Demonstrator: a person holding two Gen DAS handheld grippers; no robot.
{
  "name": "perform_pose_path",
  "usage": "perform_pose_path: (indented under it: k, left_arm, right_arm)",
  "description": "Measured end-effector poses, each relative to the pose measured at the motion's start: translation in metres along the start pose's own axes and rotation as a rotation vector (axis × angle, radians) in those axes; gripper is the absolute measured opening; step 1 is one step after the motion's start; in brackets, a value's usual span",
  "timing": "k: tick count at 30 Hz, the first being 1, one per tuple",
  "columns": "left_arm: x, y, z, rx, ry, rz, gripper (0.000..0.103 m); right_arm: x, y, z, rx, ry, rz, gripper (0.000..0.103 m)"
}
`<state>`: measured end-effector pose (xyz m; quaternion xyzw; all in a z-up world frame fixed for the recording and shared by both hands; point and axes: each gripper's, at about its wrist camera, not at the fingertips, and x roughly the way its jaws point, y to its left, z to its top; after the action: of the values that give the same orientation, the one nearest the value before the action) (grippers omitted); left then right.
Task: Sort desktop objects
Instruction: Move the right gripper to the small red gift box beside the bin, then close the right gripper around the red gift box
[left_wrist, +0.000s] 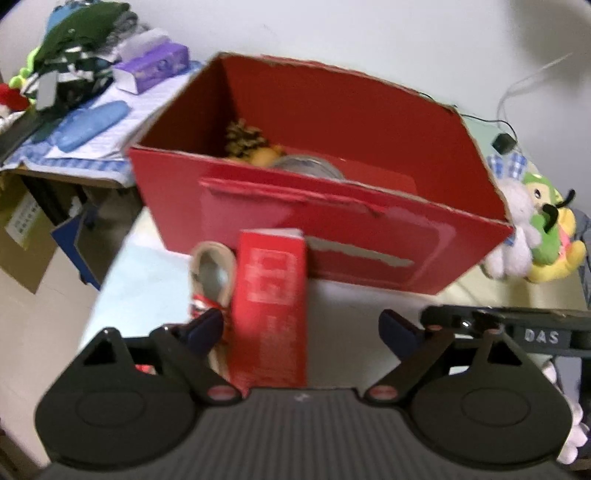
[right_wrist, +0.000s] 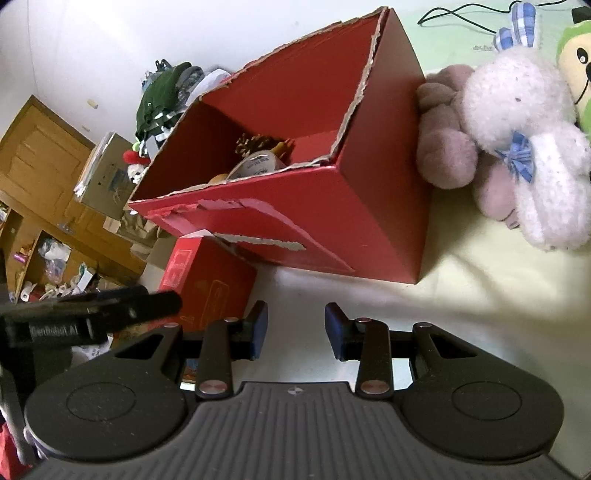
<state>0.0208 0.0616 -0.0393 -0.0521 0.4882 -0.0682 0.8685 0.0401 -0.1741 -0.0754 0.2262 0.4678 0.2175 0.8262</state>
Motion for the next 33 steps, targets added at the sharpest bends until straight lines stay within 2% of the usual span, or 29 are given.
perform_pose_path:
  k: [4,9,14,19,25,33]
  left_arm:
    - [-0.002,-0.016,-0.003,0.033,-0.008,-0.019,0.092]
    - [0.000,-0.028,-0.005,0.046,-0.014,-0.051,0.100]
    - [0.002,-0.044,-0.007,0.075,0.015,-0.139,0.098]
    - [0.013,-0.049,-0.012,0.087,0.050,-0.133,0.096]
    - [0.010,-0.031,-0.011,0.069,0.045,-0.058,0.096]
    - [0.035,-0.029,-0.020,0.043,0.133,-0.065,0.097]
  right_arm:
    - [0.000,-0.007,0.001,0.030,-0.003,-0.015,0.038]
    - [-0.002,-0.014,-0.002,0.053,0.000,-0.014,0.038]
    - [-0.005,-0.017,-0.002,0.065,-0.008,-0.008,0.038]
    - [-0.006,-0.021,-0.002,0.085,-0.003,0.000,0.039]
    - [-0.003,-0.024,-0.005,0.103,0.032,0.020,0.039]
    - [0.005,-0.014,-0.001,0.072,0.064,0.052,0.042]
